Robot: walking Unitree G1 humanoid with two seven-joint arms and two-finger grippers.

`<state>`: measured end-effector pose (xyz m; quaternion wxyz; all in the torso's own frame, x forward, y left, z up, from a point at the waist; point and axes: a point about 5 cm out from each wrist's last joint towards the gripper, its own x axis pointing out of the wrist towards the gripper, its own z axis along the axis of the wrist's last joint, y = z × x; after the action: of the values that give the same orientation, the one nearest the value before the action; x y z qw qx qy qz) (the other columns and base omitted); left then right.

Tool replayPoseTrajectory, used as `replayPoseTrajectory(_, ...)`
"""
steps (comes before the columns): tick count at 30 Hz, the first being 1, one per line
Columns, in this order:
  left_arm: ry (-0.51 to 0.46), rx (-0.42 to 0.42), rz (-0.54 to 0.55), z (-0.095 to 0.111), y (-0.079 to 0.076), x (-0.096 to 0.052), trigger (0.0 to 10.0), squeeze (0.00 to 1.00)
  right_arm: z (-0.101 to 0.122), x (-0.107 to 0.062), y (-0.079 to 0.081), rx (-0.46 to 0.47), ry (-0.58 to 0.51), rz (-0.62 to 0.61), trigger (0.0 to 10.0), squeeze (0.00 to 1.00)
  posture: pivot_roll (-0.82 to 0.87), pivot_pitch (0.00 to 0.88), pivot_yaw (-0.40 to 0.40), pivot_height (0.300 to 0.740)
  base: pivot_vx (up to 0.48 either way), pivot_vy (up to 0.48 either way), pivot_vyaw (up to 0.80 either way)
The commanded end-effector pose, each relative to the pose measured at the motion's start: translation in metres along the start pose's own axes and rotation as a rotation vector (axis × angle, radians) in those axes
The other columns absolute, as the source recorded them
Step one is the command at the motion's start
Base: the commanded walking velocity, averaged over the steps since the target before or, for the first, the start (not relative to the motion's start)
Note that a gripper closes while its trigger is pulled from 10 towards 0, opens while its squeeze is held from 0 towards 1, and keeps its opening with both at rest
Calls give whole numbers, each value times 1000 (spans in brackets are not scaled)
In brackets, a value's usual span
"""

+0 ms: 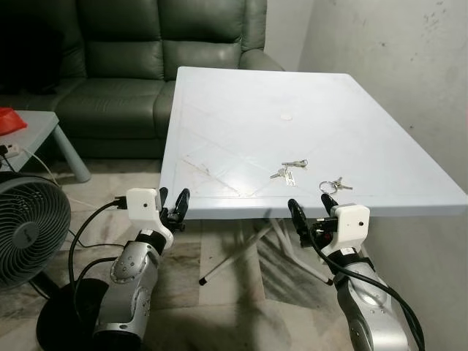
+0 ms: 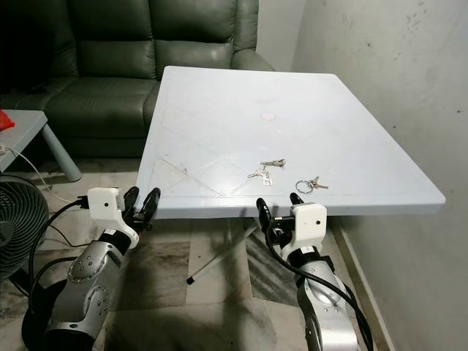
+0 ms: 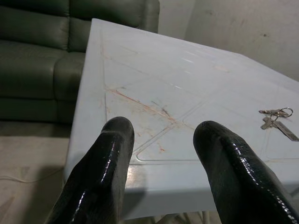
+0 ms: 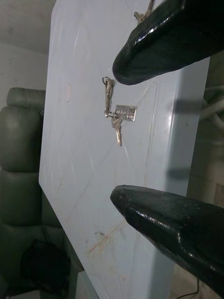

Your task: Hang keys on a hook

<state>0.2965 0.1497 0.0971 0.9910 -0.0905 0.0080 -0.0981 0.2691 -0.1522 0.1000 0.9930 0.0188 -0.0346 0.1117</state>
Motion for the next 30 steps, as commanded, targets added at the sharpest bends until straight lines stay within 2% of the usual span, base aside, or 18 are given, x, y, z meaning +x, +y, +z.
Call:
replayPoseTrajectory(1, -7, 5, -11, 4, -1, 0, 10000, 0, 0, 0, -1, -3, 6, 0, 10000, 0, -69, 0, -47, 740, 0, 0, 0)
replayPoseTrajectory(11, -2, 0, -11, 4, -1, 0, 10000, 0, 0, 0, 1, -3, 13, 9, 10000, 0, -67, 0, -48, 740, 291, 0, 0)
replayPoseTrajectory(30, 2, 8, -24, 4, -3, 1, 10000, 0, -1, 1, 4, -2, 20, 33, 10000, 0, -68, 0, -49, 740, 447, 0, 0)
